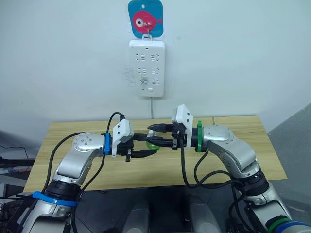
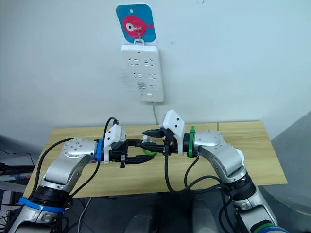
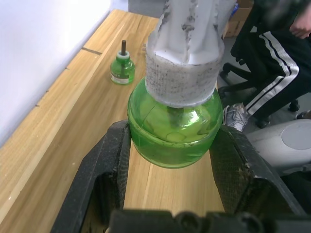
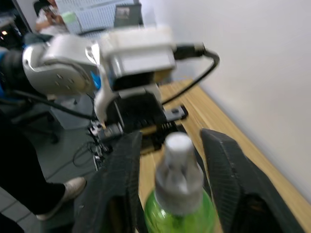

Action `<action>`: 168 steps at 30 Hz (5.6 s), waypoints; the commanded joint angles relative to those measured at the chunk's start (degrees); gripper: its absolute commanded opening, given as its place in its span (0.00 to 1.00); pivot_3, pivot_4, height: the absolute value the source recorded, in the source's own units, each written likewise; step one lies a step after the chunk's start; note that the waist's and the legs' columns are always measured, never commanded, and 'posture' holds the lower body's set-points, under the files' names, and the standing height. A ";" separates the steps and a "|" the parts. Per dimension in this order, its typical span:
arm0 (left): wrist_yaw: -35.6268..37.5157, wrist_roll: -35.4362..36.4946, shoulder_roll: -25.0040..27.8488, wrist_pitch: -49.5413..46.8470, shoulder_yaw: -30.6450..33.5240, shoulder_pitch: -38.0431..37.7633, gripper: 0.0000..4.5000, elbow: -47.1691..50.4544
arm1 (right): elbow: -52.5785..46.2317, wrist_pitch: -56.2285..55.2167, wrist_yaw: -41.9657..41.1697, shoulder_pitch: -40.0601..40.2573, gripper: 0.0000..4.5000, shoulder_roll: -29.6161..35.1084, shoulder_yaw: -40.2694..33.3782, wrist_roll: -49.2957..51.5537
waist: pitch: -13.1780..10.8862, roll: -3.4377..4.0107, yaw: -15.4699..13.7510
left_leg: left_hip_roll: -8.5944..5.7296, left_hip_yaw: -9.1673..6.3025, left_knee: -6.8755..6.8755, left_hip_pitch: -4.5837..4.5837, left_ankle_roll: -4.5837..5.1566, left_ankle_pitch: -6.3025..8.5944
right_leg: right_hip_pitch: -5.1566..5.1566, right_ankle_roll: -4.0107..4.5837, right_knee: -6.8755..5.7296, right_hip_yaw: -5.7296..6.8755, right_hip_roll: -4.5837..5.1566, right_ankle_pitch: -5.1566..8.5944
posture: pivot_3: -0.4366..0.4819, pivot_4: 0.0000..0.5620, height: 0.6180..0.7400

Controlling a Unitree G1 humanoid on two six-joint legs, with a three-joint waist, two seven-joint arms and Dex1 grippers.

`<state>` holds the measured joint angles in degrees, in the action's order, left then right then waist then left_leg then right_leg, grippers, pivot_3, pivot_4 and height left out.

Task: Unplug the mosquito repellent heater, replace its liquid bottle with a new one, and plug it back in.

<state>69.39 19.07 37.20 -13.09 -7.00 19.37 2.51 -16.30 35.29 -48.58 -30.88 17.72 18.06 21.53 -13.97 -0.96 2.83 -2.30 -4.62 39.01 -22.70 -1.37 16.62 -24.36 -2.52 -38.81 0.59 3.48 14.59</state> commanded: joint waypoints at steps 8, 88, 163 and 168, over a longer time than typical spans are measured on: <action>0.09 0.61 -0.21 0.33 0.05 -0.55 0.48 3.46 | -1.92 -1.02 -0.63 -0.52 0.48 -0.77 0.11 1.25 | 0.00 0.00 0.05 | 0.00 0.00 0.00 0.00 0.00 0.00 | 0.00 0.00 -0.01 0.00 0.00 0.00 | 0.42 0.40 1.00; -12.90 8.50 7.07 -15.68 11.83 -13.78 0.48 20.58 | 48.28 -61.94 33.11 2.93 0.08 -12.63 -14.23 -22.80 | -6.30 0.19 0.07 | 0.13 0.14 -0.11 0.06 0.27 0.15 | -0.01 0.07 -0.02 -0.17 0.04 0.04 | 0.50 0.69 1.00; -1.47 -0.10 -3.04 7.03 -0.74 3.88 0.48 -1.38 | -0.23 -7.41 2.21 3.86 0.52 2.99 -0.39 -1.14 | -2.97 -0.55 0.06 | 0.04 0.10 -0.08 -0.29 -0.08 -0.04 | -0.30 0.06 0.17 0.09 0.14 0.03 | 0.39 0.38 1.00; -1.64 0.23 -3.38 5.49 -0.58 3.83 0.48 -0.82 | 2.93 -10.22 3.62 2.96 0.52 0.93 -0.05 -4.10 | -2.95 -0.55 0.34 | 0.04 0.11 -0.06 -0.25 -0.08 -0.04 | -0.32 0.06 0.03 0.09 0.14 0.03 | 0.38 0.39 1.00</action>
<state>67.85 18.60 33.99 -7.52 -7.83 22.85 -0.25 -13.14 26.77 -45.86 -27.44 19.05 18.16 18.59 -16.92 -1.51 3.18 -2.26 -4.50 38.95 -22.95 -1.44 16.58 -24.72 -2.45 -38.82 0.69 3.62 14.61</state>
